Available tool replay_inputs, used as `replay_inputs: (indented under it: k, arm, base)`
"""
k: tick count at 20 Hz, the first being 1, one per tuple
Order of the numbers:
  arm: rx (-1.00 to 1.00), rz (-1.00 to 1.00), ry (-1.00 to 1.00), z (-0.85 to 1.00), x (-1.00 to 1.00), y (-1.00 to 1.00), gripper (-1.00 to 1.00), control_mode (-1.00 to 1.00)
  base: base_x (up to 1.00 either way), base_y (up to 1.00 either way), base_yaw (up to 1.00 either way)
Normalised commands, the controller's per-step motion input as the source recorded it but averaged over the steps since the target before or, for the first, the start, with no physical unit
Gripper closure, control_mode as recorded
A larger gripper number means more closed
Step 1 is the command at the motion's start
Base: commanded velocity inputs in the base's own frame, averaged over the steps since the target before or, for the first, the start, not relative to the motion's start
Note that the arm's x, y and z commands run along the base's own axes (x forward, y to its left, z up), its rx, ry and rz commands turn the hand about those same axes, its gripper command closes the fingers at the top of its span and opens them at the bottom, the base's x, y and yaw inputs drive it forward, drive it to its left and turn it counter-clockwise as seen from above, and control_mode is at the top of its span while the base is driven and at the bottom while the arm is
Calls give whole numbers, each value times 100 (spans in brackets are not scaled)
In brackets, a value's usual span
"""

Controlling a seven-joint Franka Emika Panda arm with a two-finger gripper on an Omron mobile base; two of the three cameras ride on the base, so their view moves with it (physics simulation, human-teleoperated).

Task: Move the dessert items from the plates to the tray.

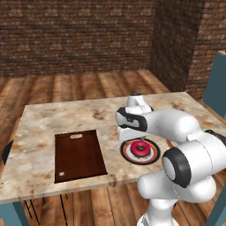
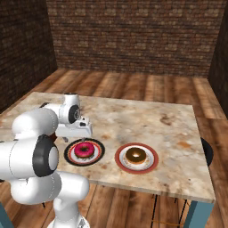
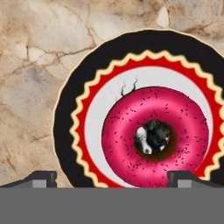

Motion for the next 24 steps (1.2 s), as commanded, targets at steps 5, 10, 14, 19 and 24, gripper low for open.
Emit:
replay_inputs:
  k: [5, 10, 14, 19, 24]
  arm:
    - [0, 0, -4, -4, 0, 0, -100, -100]
    - [0, 0, -4, -9, 0, 0, -100, -100]
    - [0, 0, -2, -23, 0, 0, -100, -100]
    - [0, 0, 0, -22, 0, 0, -100, -100]
    - [0, 0, 0, -23, 0, 0, -100, -100]
  base:
    - [0, 0, 0]
    - [0, 0, 0]
    - [0, 0, 0]
    - [0, 0, 0]
    - [0, 0, 0]
